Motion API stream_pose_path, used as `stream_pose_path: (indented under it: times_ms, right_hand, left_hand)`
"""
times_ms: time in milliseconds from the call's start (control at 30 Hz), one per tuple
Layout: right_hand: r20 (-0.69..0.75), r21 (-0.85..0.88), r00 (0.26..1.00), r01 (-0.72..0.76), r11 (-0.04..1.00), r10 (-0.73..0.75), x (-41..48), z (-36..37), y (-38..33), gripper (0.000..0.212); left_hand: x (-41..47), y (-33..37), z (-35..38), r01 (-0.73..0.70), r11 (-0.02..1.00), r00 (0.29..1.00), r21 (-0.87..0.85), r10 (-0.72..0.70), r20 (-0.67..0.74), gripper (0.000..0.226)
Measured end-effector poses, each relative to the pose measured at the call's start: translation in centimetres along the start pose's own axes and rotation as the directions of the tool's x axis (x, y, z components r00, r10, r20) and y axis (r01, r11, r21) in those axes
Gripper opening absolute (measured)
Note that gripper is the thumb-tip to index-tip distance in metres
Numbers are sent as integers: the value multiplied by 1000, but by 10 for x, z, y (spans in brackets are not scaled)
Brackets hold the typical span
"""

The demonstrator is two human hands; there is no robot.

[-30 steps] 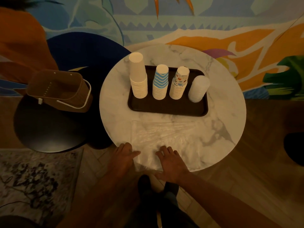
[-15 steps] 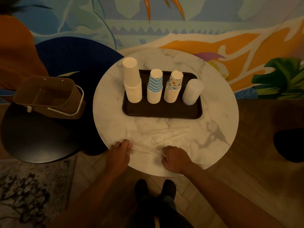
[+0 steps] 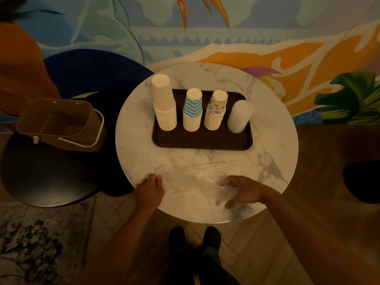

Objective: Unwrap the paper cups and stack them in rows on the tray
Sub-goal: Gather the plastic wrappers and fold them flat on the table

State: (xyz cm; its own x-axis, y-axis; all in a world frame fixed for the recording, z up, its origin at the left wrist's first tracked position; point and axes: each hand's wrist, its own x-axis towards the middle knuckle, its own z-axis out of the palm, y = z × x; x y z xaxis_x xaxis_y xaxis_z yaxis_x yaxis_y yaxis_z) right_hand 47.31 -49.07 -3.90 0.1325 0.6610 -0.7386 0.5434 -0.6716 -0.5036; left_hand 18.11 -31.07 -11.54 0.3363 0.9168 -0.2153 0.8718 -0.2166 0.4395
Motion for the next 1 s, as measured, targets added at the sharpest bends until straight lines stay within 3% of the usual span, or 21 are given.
stream_pose_path:
  times_ms: [67, 133, 233, 333, 467, 567, 733, 900, 1000]
  right_hand:
    - [-117, -142, 992, 30, 989, -47, 7, 4, 10, 43]
    - [-285, -16, 957, 50, 999, -52, 11, 6, 15, 8]
    - [-404, 451, 911, 122, 884, 81, 9, 4, 19, 9]
    - [-432, 582, 887, 138, 802, 161, 8, 0, 14, 12]
    - [-489, 518, 848, 95, 850, 203, 19, 1, 6, 27]
    - [-543, 260, 823, -21, 965, 164, 30, 1, 4, 37]
    - [-536, -25, 834, -171, 985, 131, 42, 5, -3, 45]
    - [-553, -26, 809, -255, 967, 199, 48, 7, -1, 44]
    - [-556, 64, 789, -273, 960, 262, 48, 5, 2, 47]
  left_hand:
    - [0, 1, 0, 14, 1000, 1000, 5, -14, -16, 39]
    - [0, 2, 0, 14, 1000, 1000, 7, -14, -22, 39]
    - [-1, 5, -2, 12, 1000, 998, 8, -12, -54, 45]
    - [-3, 6, -6, 15, 999, 995, 30, -12, -103, 49]
    - [-6, 3, -6, -16, 992, 990, 127, 33, -138, 54]
    - [-7, 5, -7, -1, 985, 980, 172, 35, -194, 47]
    - [-7, 5, -7, 48, 975, 981, 215, -5, -196, 35]
    - [-3, 5, -1, 116, 974, 984, 195, -85, -159, 28]
    - [1, 8, -4, 232, 973, 963, 20, -226, -148, 28]
